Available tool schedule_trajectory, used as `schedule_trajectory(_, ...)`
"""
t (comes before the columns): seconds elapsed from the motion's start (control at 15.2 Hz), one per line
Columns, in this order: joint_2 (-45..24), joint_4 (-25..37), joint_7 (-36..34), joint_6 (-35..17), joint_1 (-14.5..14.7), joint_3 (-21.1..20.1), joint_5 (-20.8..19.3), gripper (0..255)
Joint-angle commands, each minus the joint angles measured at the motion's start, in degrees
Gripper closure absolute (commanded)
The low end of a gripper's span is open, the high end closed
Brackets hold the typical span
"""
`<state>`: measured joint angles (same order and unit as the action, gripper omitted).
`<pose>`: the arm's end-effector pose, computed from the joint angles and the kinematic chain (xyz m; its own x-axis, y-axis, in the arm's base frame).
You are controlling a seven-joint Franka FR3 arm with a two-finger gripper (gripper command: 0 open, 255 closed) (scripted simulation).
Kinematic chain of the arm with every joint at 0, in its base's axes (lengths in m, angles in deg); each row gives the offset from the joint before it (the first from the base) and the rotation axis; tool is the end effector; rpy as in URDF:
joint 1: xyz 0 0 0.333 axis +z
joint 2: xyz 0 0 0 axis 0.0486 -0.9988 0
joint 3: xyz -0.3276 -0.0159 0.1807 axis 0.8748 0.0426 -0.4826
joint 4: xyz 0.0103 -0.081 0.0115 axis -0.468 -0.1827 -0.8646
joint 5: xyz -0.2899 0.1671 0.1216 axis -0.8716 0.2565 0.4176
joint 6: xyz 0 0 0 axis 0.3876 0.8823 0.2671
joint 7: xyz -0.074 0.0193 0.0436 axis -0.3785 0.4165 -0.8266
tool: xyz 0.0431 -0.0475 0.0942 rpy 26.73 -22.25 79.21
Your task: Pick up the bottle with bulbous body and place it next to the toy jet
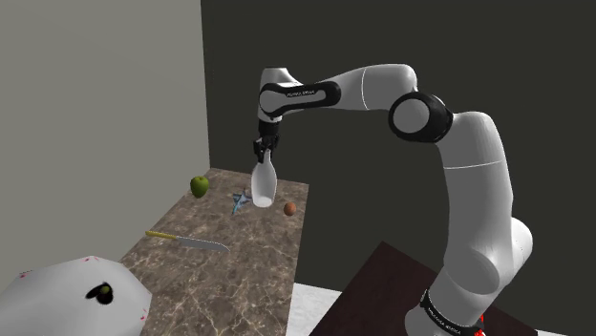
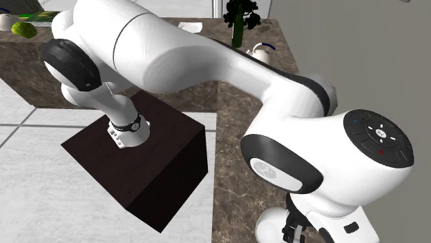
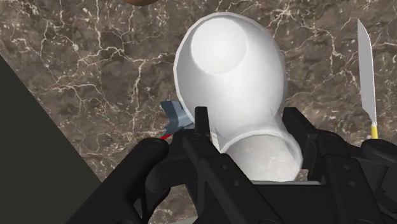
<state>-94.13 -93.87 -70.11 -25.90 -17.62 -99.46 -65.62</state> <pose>0.7157 -0.0259 0.4682 0.9830 0.1759 0.0533 0.1758 -0.9844 0.0070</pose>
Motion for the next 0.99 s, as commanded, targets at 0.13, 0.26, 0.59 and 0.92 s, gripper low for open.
schedule_trajectory(0.13, -0.68, -1.96, -0.20, -2.67, -0.09, 0.17, -0.28, 255)
schedule_trajectory(0.26, -1.07, -2.90, -0.32, -3.97, -0.12, 0.27, -0.44, 255)
schedule_trajectory(0.59, -2.24, -4.92, -0.63, -7.13, -0.12, 0.55, -0.90, 255)
schedule_trajectory(0.92, -3.59, -6.47, -0.95, -9.96, -0.05, 0.86, -1.38, 255)
